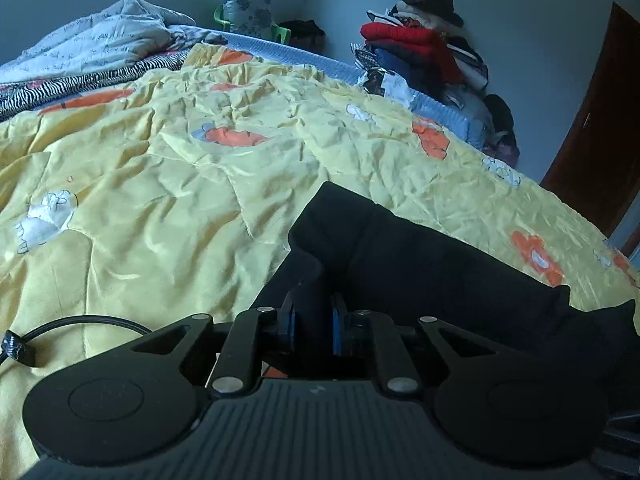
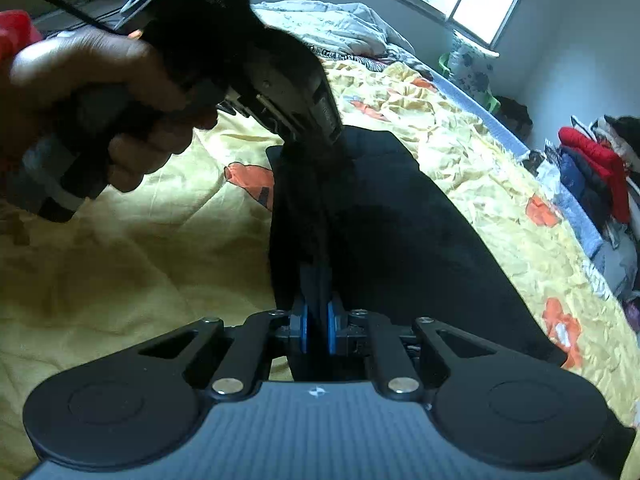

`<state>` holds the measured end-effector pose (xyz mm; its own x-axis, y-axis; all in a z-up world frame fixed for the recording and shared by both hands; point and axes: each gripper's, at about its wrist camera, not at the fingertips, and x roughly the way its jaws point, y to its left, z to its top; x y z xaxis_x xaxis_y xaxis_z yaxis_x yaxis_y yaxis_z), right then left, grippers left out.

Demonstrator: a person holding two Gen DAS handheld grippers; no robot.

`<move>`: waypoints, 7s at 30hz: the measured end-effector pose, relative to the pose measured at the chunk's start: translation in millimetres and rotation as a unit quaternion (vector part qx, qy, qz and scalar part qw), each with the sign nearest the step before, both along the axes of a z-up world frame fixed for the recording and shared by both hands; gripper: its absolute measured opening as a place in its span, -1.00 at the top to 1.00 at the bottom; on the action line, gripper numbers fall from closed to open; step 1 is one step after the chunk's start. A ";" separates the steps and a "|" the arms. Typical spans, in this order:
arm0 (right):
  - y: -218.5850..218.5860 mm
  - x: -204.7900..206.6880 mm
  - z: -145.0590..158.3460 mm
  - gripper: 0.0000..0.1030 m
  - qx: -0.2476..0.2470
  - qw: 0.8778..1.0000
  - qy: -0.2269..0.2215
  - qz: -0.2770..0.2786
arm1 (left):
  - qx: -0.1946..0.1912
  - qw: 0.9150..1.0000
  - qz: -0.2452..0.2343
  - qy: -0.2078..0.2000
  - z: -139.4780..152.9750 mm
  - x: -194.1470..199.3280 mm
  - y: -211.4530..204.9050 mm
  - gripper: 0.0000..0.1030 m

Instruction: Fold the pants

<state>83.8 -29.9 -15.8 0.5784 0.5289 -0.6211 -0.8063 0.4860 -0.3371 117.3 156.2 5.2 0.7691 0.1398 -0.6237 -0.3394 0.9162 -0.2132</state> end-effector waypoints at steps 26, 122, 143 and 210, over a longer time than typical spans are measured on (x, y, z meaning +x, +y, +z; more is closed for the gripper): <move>-315.1 -104.2 13.2 -0.37 0.274 0.812 -0.012 -0.515 | 0.090 0.973 -0.196 -0.080 32.5 -21.7 -152.4 -0.72; -539.8 7.9 63.6 0.88 0.592 0.604 -0.008 -0.534 | 0.295 0.855 -0.418 -0.083 -56.4 4.3 -347.1 -0.32; -537.4 -82.7 34.9 0.88 0.573 0.591 -0.023 -0.567 | 0.141 0.878 -0.447 -0.095 -21.5 -5.1 -285.9 0.79; -492.5 -188.8 -72.9 -0.74 0.578 0.453 0.076 -0.675 | 0.196 0.861 -0.459 -0.102 -48.8 -46.1 -281.9 -0.33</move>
